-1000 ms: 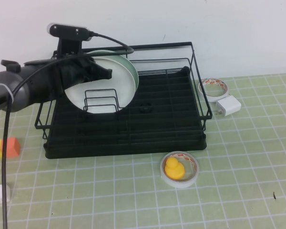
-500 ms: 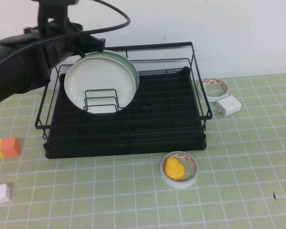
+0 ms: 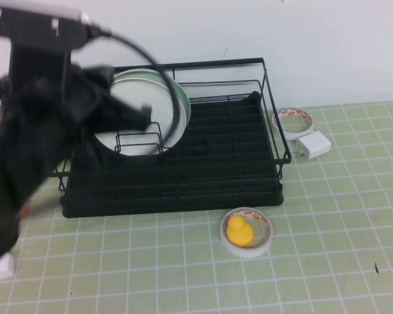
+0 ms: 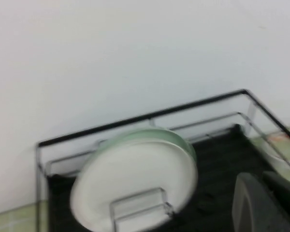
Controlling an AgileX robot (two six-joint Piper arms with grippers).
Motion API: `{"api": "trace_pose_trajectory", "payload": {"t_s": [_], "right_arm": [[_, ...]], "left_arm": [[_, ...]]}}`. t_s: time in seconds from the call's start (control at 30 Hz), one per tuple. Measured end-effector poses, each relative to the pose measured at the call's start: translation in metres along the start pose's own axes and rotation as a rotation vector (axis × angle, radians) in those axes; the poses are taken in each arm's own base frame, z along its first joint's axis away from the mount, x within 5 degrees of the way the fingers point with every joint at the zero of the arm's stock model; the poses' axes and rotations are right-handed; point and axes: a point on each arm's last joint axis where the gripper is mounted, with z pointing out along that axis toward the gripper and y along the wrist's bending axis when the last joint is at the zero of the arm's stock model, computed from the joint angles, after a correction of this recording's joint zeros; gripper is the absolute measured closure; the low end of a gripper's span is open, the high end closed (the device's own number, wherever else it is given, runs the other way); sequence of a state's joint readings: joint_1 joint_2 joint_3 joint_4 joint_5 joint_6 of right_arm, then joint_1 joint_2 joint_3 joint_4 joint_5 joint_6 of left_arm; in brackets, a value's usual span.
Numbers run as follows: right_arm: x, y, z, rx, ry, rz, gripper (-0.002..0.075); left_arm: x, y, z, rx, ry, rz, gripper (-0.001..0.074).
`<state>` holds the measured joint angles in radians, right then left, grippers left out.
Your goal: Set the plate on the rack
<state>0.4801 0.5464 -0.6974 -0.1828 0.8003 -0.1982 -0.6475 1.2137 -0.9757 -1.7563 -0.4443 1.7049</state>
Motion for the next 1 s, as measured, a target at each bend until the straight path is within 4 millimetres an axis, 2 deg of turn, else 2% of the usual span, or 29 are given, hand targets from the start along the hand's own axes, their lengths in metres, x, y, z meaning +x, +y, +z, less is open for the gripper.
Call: {"api": "trace_pose_trajectory", "payload": {"t_s": [0.17,0.33,0.53,1.0], "right_arm": [[0.041,0.021,0.013,-0.064,-0.009,0.059,0.0725],[0.072,0.037,0.025,-0.117,0.026,0.096,0.0725],[0.073,0.038,0.026,-0.127,0.009,0.114,0.0725],[0.072,0.038,0.026,-0.128,0.005,0.118,0.0725]], "left_arm": [[0.021,-0.007,-0.043,0.103,-0.005,0.012,0.0736],[0.037,0.002,-0.070,0.135,-0.019,0.007,0.0736],[0.042,0.014,-0.087,0.123,-0.050,-0.016,0.0736],[0.041,0.016,-0.090,0.123,-0.057,-0.028,0.0736]]}}
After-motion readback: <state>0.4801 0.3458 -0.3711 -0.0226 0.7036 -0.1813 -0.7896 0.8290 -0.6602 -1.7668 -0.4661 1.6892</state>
